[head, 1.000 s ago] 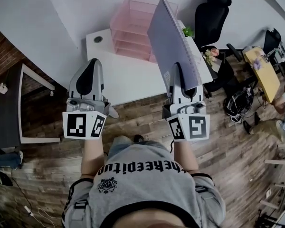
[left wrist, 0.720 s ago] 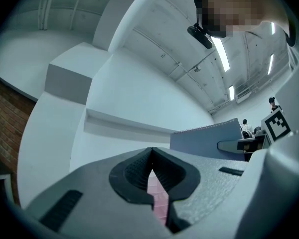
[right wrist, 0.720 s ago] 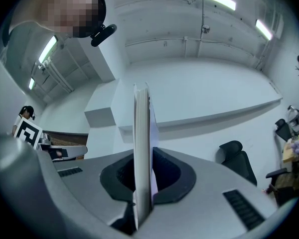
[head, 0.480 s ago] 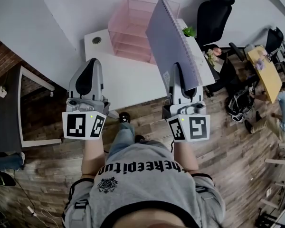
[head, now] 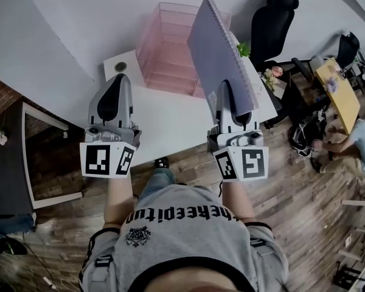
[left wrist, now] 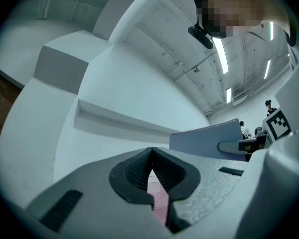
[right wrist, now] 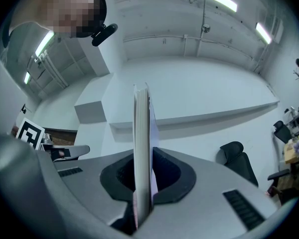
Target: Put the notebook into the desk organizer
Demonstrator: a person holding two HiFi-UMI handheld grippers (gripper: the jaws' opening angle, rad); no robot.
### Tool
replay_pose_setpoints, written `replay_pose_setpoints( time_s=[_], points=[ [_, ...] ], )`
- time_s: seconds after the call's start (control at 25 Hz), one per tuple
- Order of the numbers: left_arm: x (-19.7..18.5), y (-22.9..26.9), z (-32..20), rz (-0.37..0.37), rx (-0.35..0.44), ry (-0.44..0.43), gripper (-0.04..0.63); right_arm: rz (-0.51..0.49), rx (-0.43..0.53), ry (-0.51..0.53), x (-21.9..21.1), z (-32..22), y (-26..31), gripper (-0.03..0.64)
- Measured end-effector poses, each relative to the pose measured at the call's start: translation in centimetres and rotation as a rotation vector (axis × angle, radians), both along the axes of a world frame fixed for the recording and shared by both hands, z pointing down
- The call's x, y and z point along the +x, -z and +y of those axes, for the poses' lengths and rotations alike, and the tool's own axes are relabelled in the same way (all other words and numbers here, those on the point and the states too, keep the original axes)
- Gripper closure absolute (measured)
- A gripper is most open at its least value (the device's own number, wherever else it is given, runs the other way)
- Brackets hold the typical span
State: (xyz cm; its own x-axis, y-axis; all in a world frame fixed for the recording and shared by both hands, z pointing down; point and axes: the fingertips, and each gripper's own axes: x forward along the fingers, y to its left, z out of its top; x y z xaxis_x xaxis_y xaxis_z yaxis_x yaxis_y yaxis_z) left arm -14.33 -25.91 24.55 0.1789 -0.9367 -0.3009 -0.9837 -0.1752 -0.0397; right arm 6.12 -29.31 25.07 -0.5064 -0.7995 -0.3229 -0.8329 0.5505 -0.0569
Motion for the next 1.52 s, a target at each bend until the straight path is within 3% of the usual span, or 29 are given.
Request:
replay_pose_setpoints(
  time_s=[0.92,1.24,1.52],
  points=[
    [-6.3,-1.4,-11.6,0.029,-0.026,-0.097,0.592,0.01,-0.083,-0.074,-6.6,-12.3,-1.1,0.584],
    [-8.8,-2.1,-13.8,0.045,-0.043,-0.101,0.592,0.149,-0.09,-0.15,-9.0,-17.4,-2.5,0.584],
    [-10.8,-3.2,-15.0,0.062,-0.06,-0.087,0.592,0.197,-0.134,-0.239,-9.6,-20.9,-3.7,0.584]
  ],
)
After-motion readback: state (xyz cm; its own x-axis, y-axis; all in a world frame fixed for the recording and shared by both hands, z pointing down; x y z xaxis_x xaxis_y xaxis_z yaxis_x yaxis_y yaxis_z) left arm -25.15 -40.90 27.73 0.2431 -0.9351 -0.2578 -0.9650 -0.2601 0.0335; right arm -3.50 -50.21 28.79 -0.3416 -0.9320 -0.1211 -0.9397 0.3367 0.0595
